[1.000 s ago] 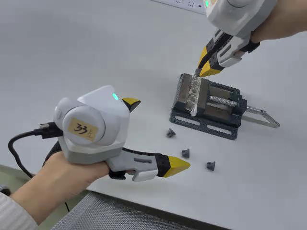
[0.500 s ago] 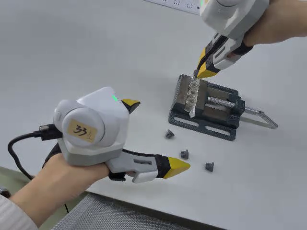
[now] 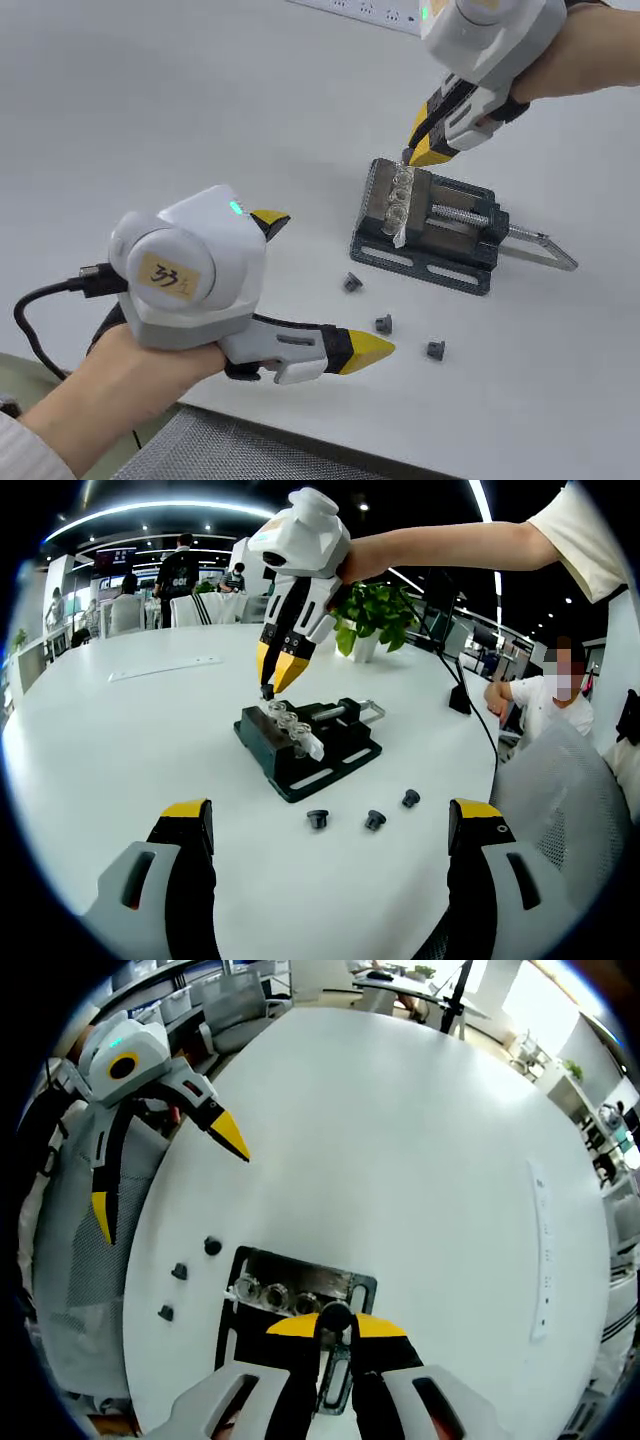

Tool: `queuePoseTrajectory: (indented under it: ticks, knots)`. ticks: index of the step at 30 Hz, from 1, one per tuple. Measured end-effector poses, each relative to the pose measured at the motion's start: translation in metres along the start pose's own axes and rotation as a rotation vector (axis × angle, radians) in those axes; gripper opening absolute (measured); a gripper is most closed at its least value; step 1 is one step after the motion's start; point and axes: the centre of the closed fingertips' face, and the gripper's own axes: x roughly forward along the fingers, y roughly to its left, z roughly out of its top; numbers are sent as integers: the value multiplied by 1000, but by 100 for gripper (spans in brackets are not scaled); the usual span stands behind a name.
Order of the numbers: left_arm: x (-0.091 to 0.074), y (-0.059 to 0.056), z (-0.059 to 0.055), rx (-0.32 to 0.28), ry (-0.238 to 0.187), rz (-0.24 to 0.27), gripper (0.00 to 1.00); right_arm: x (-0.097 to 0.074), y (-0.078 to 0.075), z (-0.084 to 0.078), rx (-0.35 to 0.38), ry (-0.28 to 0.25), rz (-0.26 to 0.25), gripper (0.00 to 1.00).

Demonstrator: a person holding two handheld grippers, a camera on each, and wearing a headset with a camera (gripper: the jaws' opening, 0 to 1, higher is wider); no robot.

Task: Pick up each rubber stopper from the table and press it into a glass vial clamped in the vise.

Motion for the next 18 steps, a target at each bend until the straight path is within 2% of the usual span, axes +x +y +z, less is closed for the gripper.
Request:
queuePoseTrajectory:
  ticks: [3,6,7,9,11,18]
  knots:
    - [0,1,0,-1,-2,1,97,2,1,-2,-6,6,1,9]
    - [0,2,0,-3,-2,3,97,4,4,-3,-11,15,-2,25]
    - [0,3,0,-4,-2,5,97,4,3,-3,-12,13,-2,25]
    - [-1,3,0,-5,-2,5,97,3,3,-2,-7,5,4,21]
    - [-1,3,0,-6,-1,7,97,0,1,-1,-2,-2,3,24]
    - [-1,5,1,-5,-2,9,98,-11,2,4,-20,-9,23,17]
